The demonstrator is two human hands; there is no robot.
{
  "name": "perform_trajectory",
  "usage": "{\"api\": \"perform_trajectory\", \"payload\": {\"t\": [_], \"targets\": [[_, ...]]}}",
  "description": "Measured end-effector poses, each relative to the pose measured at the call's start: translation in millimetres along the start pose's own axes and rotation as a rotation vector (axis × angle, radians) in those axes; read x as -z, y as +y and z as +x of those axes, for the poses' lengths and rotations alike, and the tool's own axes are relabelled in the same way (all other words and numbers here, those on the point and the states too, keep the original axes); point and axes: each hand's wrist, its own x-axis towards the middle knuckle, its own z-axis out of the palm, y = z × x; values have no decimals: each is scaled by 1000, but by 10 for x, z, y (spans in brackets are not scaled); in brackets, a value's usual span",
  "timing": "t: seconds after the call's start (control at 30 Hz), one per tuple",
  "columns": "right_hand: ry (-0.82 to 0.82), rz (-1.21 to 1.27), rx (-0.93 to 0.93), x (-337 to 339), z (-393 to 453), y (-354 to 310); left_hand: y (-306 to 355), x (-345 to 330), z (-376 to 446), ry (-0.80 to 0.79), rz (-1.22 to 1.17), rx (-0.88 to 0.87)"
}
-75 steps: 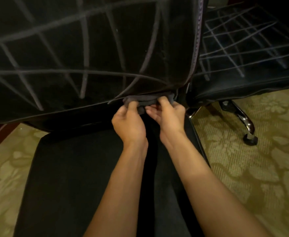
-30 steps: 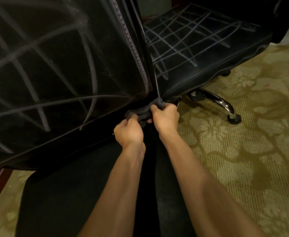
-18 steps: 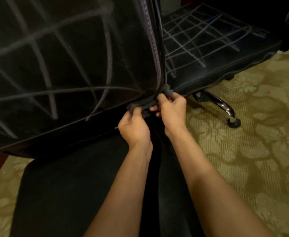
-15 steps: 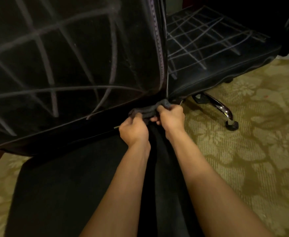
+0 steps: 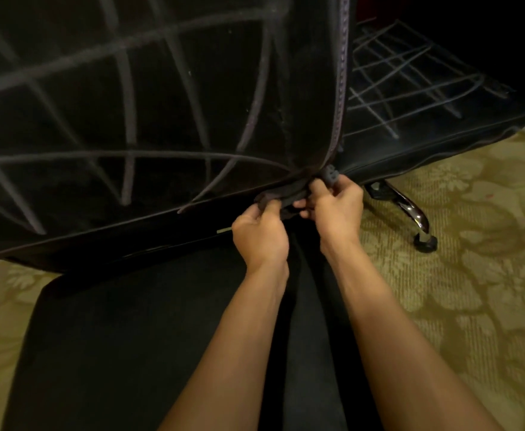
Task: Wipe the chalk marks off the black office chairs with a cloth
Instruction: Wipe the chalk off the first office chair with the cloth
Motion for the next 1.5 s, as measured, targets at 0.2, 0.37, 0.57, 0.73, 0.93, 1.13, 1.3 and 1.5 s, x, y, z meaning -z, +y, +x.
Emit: {"api": "perform_trajectory", "payload": {"t": [0.2, 0.37, 0.57, 0.73, 0.93, 1.13, 1.3, 1.5], "targets": [[59, -9, -266, -104, -13, 80, 20, 26, 214, 161, -100, 215], [-40, 101, -268, -502, -466, 70, 162, 542, 307, 237, -179, 150], [-189, 116, -361, -1599, -1248, 480, 406, 1882, 647, 384, -255, 65], [-234, 65, -367, -2208, -1818, 796, 376, 2788, 767, 438, -191, -71], [-398, -17, -362, -2592, -2581, 1122, 166, 3763, 738, 520, -172, -259], [-395, 25, -356, -2932, -3199, 1262, 29, 4483, 888, 458, 214, -390], [-289, 34, -337, -2965, -3157, 1253, 281, 4454, 1107, 106, 77, -451], [-290, 49, -342, -2994, -3064, 1231, 499, 4429, 1274, -125, 227, -556]]}}
